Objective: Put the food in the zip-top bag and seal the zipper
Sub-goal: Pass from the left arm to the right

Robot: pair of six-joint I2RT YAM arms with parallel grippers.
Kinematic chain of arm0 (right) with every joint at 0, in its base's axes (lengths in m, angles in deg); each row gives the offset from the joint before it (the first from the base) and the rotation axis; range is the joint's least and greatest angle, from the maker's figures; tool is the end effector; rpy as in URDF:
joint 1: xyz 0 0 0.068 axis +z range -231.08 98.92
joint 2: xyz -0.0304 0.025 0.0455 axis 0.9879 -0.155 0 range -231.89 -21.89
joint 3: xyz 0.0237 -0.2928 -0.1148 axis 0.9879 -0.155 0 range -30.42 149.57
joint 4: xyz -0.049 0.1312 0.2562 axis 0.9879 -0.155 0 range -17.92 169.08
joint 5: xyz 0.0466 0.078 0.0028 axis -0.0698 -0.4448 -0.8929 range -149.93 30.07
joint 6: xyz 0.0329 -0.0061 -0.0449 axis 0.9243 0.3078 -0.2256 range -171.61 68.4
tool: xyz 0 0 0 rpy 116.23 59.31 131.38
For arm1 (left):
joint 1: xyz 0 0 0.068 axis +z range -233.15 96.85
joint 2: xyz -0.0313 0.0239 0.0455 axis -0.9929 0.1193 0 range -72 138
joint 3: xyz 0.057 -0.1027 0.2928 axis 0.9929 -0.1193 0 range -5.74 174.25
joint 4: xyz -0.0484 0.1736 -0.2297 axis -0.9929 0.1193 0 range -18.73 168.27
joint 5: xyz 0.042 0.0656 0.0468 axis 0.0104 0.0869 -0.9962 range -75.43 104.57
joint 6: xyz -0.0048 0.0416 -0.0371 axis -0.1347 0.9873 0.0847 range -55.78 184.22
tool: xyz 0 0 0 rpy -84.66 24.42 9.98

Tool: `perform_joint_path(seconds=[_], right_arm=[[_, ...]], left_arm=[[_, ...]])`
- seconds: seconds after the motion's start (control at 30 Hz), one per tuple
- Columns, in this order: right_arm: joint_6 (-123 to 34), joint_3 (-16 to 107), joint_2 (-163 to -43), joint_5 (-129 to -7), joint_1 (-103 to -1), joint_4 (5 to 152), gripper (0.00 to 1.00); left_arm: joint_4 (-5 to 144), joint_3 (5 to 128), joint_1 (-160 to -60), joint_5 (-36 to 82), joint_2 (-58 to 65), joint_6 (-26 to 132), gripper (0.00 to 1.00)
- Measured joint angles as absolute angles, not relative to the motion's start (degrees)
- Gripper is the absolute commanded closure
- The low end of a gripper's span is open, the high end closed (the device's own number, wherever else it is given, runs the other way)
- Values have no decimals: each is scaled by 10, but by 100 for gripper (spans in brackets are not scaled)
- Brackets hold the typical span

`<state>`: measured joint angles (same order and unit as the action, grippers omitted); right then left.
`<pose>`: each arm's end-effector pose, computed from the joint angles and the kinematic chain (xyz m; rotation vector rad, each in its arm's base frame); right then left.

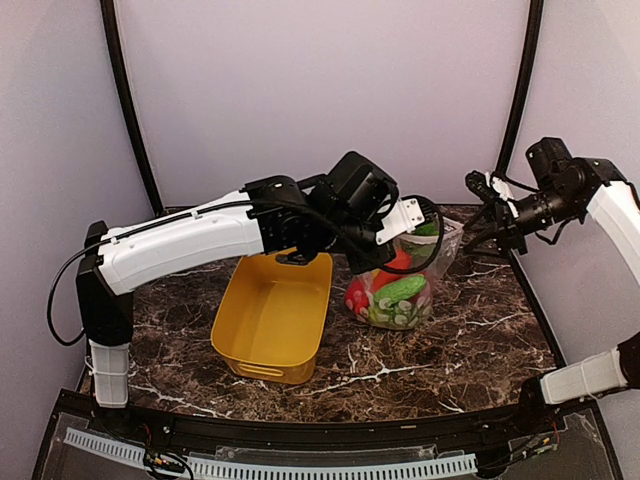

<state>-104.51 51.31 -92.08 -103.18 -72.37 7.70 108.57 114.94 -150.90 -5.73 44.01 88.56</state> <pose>0.2200 0.0604 0.4291 -1.3988 1.8625 0.6159 0.2090 -0.4755 0.4132 1.3636 1.5994 -0.0755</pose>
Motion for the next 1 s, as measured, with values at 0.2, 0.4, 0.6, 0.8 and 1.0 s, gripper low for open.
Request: perform_joint_path(seconds=[0.2,0.4,0.6,0.8,1.0], right_arm=[[-1040,523,-947,-1008,-724,107,50],[-1043,548,-950,-980,-724,135,49],[-1042,548,-966,-976,-724,144,51],[-1045,525,-971,-978,-724,163,63],[-1042,506,-972,-1007,-724,171,74]], left_arm=[[1080,1148,-1508,-55,440,886,99],[1076,1148,-1508,-50,440,886,99],[1073,1148,-1508,-49,440,886,99],[1073,1148,-1508,-49,440,886,99],[1068,1140,-1503,-46,435,886,99]])
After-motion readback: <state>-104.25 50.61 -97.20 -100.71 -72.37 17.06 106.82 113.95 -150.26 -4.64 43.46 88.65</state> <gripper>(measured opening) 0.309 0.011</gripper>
